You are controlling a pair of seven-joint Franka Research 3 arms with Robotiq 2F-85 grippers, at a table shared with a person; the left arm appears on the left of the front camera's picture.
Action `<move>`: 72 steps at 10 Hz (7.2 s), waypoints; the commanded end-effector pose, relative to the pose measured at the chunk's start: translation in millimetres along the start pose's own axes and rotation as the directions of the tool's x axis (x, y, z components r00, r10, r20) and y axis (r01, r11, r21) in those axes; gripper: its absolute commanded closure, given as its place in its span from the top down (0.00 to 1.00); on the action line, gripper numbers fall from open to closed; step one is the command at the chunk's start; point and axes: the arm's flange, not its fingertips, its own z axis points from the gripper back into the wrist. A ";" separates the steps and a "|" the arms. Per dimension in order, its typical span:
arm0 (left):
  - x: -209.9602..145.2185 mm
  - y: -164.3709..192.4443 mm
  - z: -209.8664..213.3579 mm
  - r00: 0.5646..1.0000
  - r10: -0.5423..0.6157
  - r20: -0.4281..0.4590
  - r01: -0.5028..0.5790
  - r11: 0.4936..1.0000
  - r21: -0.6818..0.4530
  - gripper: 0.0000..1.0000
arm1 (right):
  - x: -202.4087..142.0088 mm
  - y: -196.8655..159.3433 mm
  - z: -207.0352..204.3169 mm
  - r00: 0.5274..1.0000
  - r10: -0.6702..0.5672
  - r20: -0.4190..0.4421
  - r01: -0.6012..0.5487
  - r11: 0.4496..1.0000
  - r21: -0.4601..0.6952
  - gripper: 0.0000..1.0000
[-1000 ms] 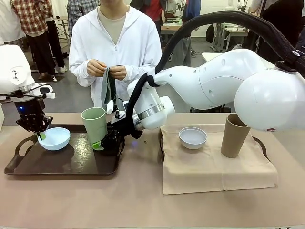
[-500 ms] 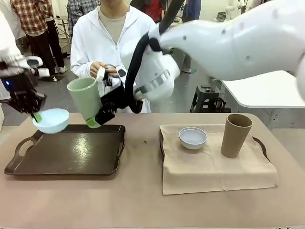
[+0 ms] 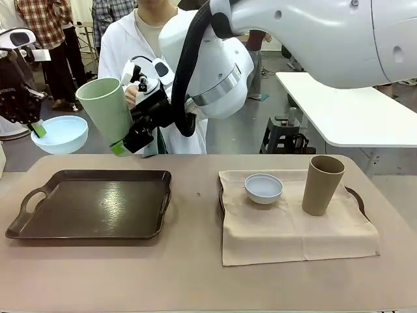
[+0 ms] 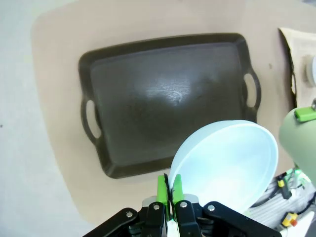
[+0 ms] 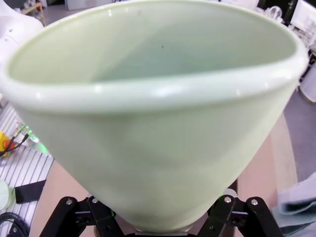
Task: Set up a tray with a mat and arrange the tableware.
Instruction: Pick up the Picnic Bowl and Reusable plastic cup from the Handle tray in front of the human's position and hold them in the air, then place the Picnic Bowl and Reusable plastic cup back onto the Handle tray in front of the human's position.
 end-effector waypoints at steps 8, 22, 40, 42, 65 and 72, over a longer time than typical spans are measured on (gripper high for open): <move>1.5 -2.4 1.8 1.000 -0.014 0.003 0.014 1.000 0.002 0.00 | 5.3 2.5 0.1 1.000 0.010 0.002 -0.010 1.000 -0.001 0.18; 1.5 -2.4 1.8 1.000 -0.014 0.003 0.014 1.000 0.002 0.00 | 5.3 2.5 0.1 1.000 0.010 0.002 -0.010 1.000 -0.001 0.18; 1.5 -2.4 1.8 1.000 -0.014 0.003 0.014 1.000 0.002 0.00 | 5.3 2.5 0.1 1.000 0.010 0.002 -0.010 1.000 -0.001 0.18; 1.5 -2.4 1.8 1.000 -0.014 0.003 0.014 1.000 0.002 0.00 | 5.3 2.5 0.1 1.000 0.010 0.002 -0.010 1.000 -0.001 0.18; 45.3 41.8 -202.5 0.992 0.002 -0.126 -0.003 1.000 -0.006 0.04 | -187.3 -42.3 -129.7 0.975 -0.138 0.173 0.121 0.987 0.106 0.78; 50.0 38.6 -220.0 0.992 -0.046 -0.118 0.047 0.999 0.002 0.04 | -193.6 -46.8 -138.3 0.976 -0.127 0.177 0.109 0.988 0.106 0.78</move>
